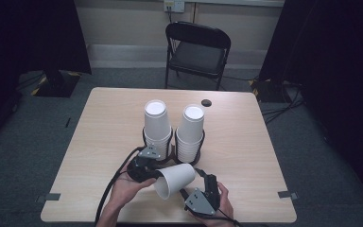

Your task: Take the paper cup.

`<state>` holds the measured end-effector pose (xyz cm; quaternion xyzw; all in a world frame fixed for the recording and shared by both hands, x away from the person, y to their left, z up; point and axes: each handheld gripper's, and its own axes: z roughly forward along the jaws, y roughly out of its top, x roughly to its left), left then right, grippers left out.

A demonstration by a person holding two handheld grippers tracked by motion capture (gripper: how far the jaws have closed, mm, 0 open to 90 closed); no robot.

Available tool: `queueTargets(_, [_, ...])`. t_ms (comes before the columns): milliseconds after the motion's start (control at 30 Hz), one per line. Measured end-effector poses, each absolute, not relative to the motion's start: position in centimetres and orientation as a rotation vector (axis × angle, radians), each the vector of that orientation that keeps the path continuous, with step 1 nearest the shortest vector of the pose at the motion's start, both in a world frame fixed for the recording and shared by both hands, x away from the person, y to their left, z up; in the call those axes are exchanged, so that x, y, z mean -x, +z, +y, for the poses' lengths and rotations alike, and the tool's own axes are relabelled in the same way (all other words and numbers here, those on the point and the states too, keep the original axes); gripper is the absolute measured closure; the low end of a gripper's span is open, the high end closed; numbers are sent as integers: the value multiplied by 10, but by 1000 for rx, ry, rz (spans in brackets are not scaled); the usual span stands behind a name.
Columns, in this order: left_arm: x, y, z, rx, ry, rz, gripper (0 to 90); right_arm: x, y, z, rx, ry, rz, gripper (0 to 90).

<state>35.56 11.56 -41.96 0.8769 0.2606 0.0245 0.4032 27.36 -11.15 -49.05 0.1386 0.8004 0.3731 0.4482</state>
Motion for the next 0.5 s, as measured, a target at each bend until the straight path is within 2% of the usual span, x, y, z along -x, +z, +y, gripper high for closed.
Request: queueTargets(500, [-360, -417, 95, -2300, 18, 657, 863, -275, -486, -98, -241, 839, 1955, 129])
